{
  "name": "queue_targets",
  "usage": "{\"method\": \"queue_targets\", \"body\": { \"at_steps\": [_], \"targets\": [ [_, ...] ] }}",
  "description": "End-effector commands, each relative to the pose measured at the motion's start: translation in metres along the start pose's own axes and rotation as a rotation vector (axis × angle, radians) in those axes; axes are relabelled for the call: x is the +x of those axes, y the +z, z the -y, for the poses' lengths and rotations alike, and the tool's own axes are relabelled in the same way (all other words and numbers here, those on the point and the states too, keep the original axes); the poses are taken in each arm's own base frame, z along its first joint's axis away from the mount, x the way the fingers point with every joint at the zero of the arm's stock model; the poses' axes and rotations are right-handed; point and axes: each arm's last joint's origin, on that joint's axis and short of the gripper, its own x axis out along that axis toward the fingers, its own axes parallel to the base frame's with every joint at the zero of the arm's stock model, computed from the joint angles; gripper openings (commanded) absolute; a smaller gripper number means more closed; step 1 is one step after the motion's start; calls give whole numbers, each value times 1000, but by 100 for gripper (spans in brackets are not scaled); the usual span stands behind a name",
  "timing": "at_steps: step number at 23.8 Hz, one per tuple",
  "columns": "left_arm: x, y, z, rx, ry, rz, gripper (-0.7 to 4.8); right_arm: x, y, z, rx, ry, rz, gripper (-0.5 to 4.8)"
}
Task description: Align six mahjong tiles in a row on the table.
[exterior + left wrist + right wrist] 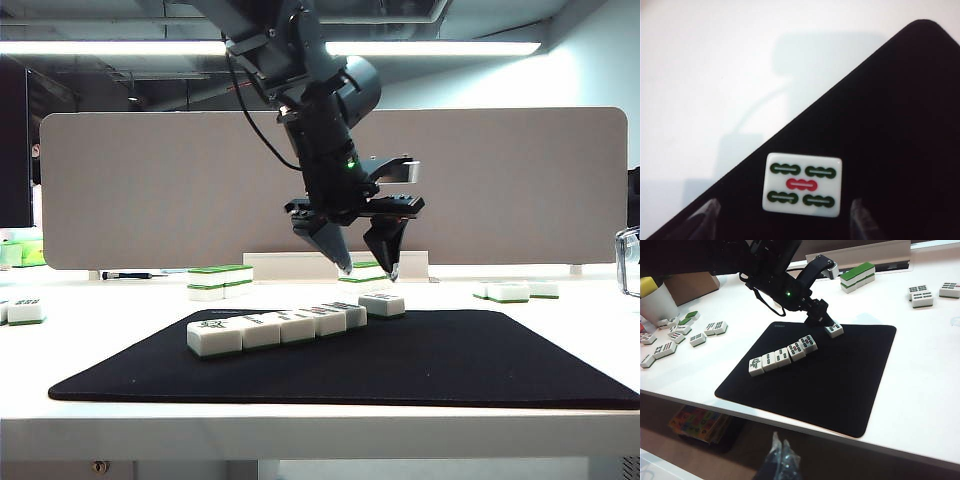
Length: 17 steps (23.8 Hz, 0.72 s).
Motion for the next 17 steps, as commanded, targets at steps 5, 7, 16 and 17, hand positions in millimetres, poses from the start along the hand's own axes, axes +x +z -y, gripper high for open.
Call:
{"method": "queue_targets", "body": {
  "at_steps": [5, 7, 16, 17],
  "targets": [
    [7, -2, 1, 36, -81, 10, 342, -3, 0, -1, -18, 4, 28, -1],
    [9, -2, 0, 34, -76, 9, 342, -3, 0, -1, -18, 4, 28, -1],
    [26, -8, 0, 35, -78, -6, 341, -3, 0, -1, -18, 3, 28, -1],
    [28, -9, 1, 35, -77, -7, 340, -3, 0, -1, -18, 3, 28, -1]
  ]
}}
